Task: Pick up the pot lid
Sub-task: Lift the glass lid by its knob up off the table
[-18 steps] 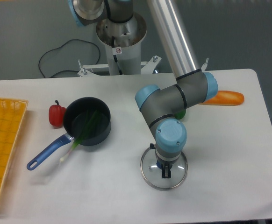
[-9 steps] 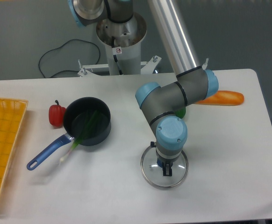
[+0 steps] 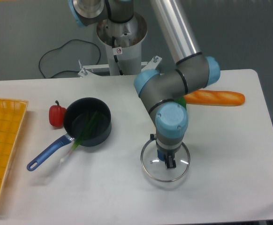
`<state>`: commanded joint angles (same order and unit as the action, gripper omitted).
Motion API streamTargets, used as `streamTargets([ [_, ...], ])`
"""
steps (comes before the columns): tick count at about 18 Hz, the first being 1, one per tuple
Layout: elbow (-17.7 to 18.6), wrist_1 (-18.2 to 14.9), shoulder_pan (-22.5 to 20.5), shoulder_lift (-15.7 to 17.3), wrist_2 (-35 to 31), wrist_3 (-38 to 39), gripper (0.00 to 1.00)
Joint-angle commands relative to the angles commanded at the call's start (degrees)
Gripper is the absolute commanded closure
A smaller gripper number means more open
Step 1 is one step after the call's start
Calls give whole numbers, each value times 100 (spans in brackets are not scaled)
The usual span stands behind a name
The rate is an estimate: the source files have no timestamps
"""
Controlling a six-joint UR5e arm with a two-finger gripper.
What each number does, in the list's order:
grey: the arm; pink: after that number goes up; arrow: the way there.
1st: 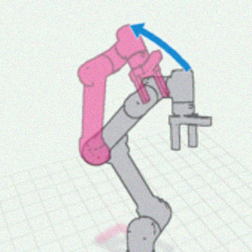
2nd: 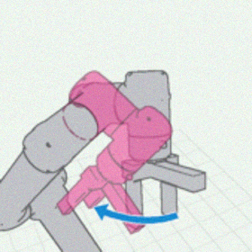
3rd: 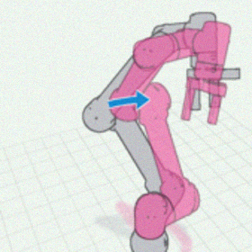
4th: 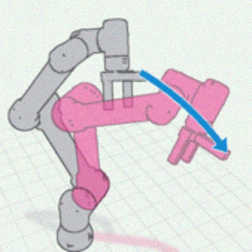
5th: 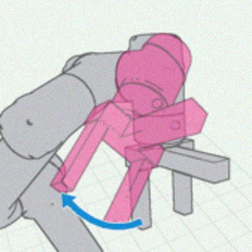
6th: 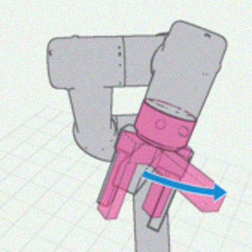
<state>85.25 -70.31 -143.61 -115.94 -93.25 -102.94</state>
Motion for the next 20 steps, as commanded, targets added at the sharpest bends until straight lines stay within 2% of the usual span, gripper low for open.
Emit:
streamTargets([
  [1,88,-70,-18,271,0,385,49],
  [2,106,-175,-27,335,0,502,49],
  [4,106,-316,-62,379,-9,713,49],
  [10,106,-360,-36,634,0,1398,49],
  [15,133,-738,-62,889,97,1908,49],
  [20,115,-712,-35,942,553,2532,49],
])
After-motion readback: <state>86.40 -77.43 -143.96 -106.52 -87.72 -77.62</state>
